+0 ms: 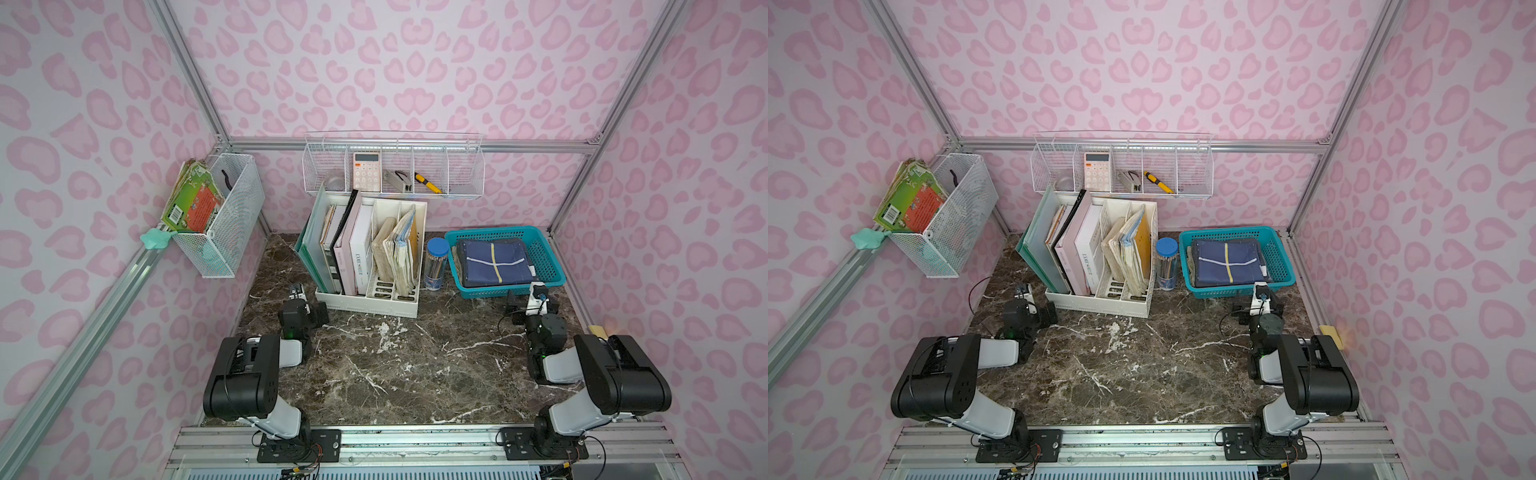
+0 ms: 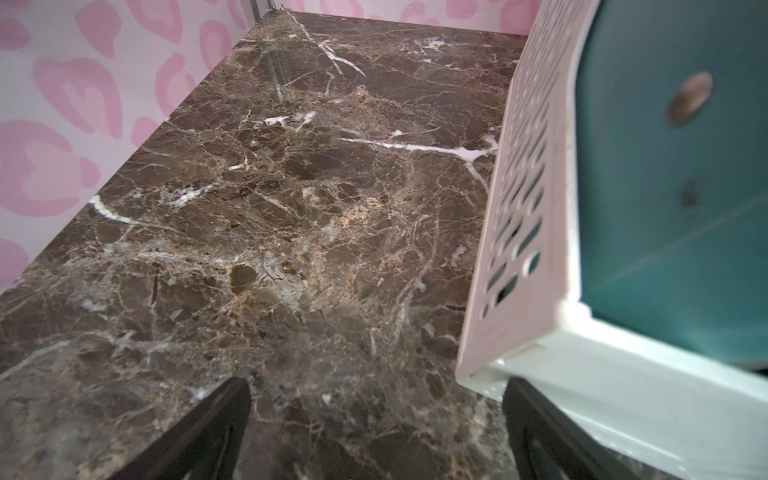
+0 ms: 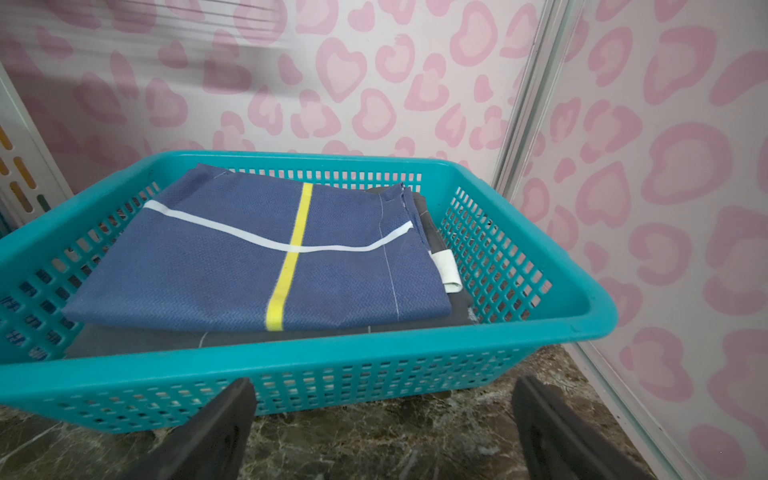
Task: Put the folded pillowcase in the basket
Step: Reset both arms
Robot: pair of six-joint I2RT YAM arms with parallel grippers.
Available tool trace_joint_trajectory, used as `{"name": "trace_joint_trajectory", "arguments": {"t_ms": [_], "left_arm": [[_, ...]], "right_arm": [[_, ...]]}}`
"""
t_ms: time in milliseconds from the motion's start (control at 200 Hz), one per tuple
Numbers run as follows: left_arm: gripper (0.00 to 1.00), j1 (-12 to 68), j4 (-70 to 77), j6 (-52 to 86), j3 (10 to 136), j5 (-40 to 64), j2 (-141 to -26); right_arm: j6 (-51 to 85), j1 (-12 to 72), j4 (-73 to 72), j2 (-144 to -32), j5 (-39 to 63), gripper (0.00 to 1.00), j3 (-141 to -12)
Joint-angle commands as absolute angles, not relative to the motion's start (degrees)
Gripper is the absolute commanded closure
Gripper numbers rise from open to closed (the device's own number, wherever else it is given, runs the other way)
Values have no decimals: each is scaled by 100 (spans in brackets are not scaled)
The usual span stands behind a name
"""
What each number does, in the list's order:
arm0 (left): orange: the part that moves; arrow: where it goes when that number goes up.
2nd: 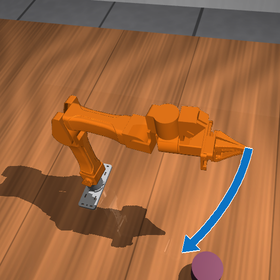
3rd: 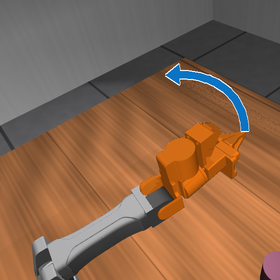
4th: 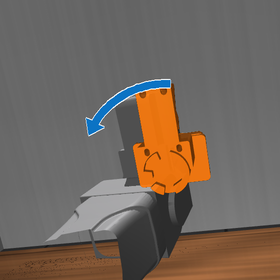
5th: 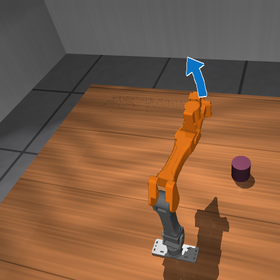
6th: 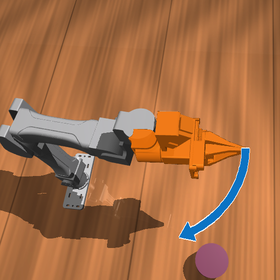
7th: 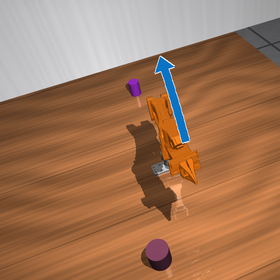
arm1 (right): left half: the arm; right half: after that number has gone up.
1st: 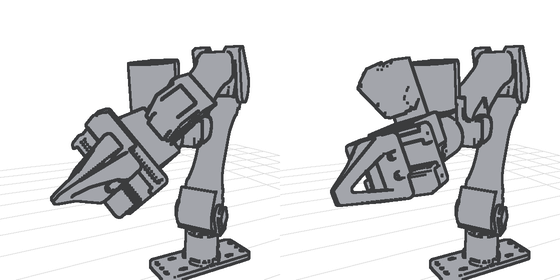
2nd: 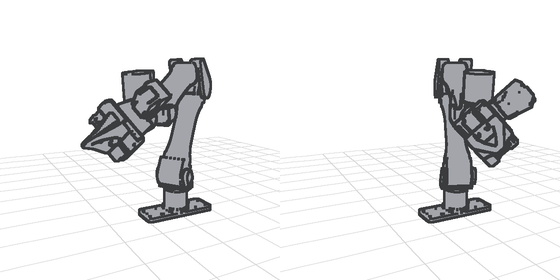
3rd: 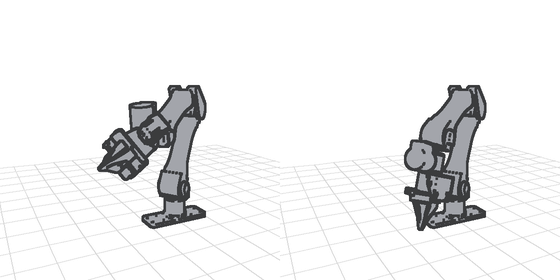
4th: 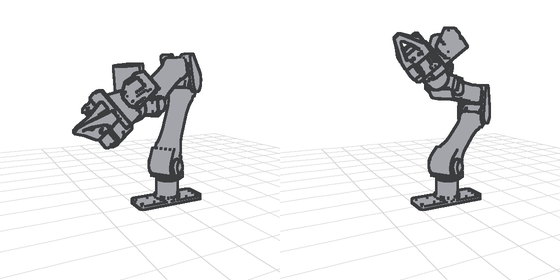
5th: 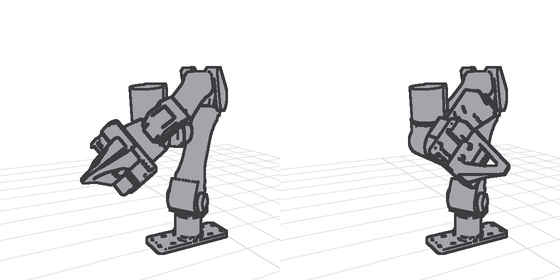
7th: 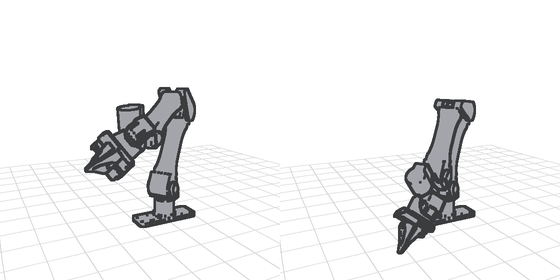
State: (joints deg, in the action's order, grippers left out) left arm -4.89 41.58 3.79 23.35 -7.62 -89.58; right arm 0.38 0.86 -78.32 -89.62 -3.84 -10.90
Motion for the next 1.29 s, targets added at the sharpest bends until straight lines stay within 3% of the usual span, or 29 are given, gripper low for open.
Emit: {"name": "trace_joint_trajectory", "arguments": {"t_ms": [0, 180, 350, 505, 580, 655, 750, 860, 1290], "left_arm": [[0, -510, 4455, 627, 2519, -1002, -8859], [1, -493, 4563, 612, 2429, -1020, -8774], [1, -457, 4123, 514, 2249, -718, -7929], [0, -529, 4633, 510, 2513, -709, -8964], [0, -622, 4668, 644, 2440, -747, -8889], [0, -624, 4593, 676, 2472, -782, -8878], [0, -624, 4560, 680, 2470, -785, -8860], [0, -623, 4500, 689, 2486, -785, -8841], [0, -618, 4601, 764, 2408, -927, -8807]], "right_arm": [[108, 84, -7902, -8961, -396, 1, -1110], [105, 86, -7927, -8957, -398, 1, -1088], [-26, 98, -8652, -8561, -109, 1, -523], [284, 82, -8571, -9060, -971, 1, -860], [384, 134, -7255, -8750, -1111, 1, -1238], [267, 142, -8282, -9057, -1104, 1, -999], [349, 174, -7494, -8825, -1234, 1, -1192], [283, 188, -8238, -9026, -1261, 1, -993], [281, 208, -8087, -8999, -1291, 1, -1037]]}}
